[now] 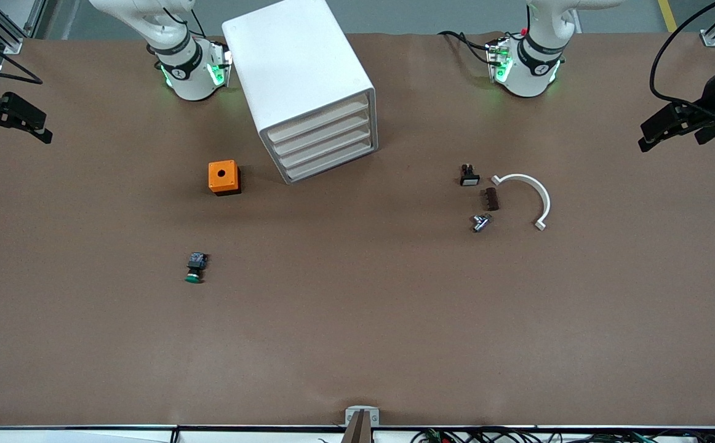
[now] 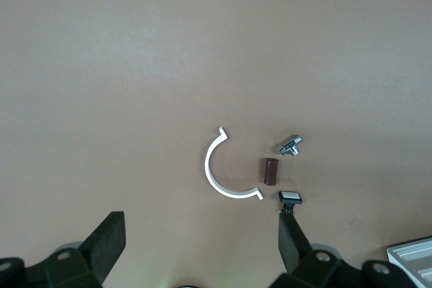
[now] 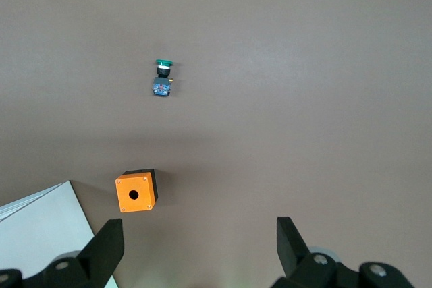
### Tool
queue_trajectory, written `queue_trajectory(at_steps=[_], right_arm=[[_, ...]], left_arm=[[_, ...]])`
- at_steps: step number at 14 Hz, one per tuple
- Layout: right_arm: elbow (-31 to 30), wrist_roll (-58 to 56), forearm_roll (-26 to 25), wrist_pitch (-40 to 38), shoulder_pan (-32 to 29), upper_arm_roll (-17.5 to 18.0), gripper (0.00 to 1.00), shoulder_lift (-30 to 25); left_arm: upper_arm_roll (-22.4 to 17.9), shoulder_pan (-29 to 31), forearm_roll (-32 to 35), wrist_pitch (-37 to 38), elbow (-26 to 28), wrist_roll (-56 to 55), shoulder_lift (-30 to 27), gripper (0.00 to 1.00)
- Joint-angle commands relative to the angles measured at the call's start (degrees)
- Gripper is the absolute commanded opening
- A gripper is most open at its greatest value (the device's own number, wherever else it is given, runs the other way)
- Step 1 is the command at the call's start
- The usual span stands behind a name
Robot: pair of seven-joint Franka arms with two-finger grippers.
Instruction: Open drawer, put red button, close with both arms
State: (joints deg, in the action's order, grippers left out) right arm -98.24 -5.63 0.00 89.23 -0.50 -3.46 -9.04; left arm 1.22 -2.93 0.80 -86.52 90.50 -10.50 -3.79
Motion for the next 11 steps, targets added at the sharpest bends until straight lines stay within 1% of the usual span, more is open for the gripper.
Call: queue_trajectory(at_steps=[1, 8, 11], right_arm=[[-1.43, -0.61, -0.79, 0.6, 0.15, 0.04, 1.0, -1.51], [-1.43, -0.53, -0.26, 0.69, 0.24, 0.12, 1.0, -1.42], [-1.43, -0.53, -0.17, 0.69, 0.24, 0.12, 1.0, -1.42]], left_arm=[[1.15, 0.2, -0.62, 0.56, 0.46, 0.65, -0.51, 1.0], [1.33, 0.03, -0.45, 0.83, -0.24, 1.09, 0.54, 1.0], [1.33, -0.06, -0.36, 0.83, -3.57, 0.74, 2.56, 1.0]])
